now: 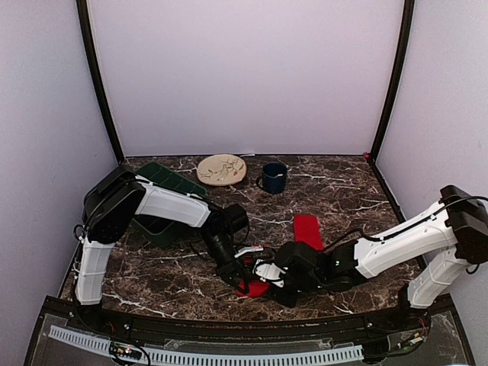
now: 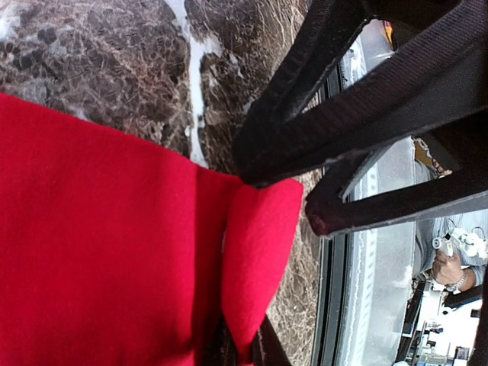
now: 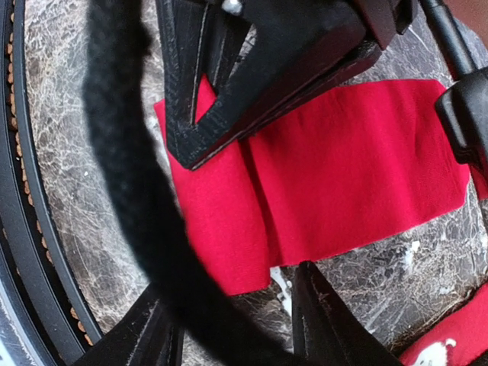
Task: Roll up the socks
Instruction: Roll the sock at the center of the board.
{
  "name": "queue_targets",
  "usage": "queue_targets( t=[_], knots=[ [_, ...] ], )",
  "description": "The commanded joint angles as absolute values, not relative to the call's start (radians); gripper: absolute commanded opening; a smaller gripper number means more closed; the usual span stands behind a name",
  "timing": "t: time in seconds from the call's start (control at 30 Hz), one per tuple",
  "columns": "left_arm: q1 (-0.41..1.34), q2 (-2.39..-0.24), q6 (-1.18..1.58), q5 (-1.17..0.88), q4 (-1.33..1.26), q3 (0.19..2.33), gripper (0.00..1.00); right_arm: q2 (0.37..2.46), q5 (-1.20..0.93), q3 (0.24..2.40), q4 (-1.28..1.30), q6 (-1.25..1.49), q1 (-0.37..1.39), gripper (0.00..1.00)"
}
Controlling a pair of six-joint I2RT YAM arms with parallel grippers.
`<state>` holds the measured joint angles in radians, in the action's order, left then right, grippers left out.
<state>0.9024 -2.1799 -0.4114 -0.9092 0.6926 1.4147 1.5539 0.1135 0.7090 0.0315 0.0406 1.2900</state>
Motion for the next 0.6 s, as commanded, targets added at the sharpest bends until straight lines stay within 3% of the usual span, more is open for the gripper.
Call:
queue_targets(
  t=[0.0,0.57],
  knots=[
    [0.899,-2.192,-0.43,-0.924,0.729,1.432,0.07,1.571,0.113,0.74,0.016,0.019,1.299,0.44],
    [0.9,-2.199,-0.426,-0.932,0.729,1.432,0.08,1.63,0.08,0.771,0.015,-0.025,1.299,0.35]
  ],
)
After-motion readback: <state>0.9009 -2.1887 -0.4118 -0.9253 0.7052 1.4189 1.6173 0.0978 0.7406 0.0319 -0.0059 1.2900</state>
